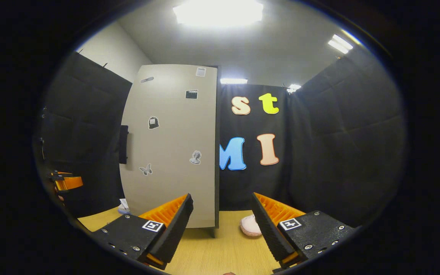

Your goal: Open the cabinet door with the right hand, grasp the bottle in the cabinet with the left hand and place it on the coaster, then close the cabinet door with the right hand.

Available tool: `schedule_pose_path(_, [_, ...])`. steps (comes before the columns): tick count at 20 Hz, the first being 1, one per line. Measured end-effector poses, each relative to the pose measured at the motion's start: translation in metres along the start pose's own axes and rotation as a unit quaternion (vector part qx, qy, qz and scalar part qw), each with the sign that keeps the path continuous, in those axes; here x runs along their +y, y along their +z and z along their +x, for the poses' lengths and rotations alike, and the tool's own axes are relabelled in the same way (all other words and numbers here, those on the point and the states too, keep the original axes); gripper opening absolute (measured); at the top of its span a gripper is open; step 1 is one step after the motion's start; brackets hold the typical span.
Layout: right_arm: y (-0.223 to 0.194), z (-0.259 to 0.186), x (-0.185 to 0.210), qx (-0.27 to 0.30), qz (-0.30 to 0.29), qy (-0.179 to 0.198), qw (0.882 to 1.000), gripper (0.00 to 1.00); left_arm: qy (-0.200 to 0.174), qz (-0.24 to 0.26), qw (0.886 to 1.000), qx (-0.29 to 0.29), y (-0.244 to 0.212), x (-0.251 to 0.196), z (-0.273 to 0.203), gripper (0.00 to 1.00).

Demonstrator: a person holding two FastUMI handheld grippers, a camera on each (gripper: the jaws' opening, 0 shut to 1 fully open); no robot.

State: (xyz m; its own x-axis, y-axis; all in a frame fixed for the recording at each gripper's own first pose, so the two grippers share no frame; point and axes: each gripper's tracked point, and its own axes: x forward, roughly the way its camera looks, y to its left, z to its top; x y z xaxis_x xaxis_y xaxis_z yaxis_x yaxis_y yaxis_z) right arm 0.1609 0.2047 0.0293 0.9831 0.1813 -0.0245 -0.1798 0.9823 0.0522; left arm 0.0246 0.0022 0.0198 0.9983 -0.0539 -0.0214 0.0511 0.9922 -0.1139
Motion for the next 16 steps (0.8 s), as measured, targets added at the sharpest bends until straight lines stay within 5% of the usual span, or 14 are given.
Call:
schedule_pose_path(2, [-0.004,-0.002,-0.005,0.004,0.006,-0.001,1.000,0.94,-0.001,0.009,1.000,-0.001,0.001,-0.006,0.000,0.78])
schedule_pose_path(3, [-0.005,-0.002,-0.006,0.005,0.007,-0.002,1.000,0.94,-0.002,0.011,1.000,-0.001,0.002,-0.009,0.001,0.86])
schedule_pose_path(16, [0.001,0.006,-0.007,-0.002,0.001,-0.006,1.000,0.94,-0.002,0.019,1.000,-0.002,0.005,-0.006,0.005,0.86])
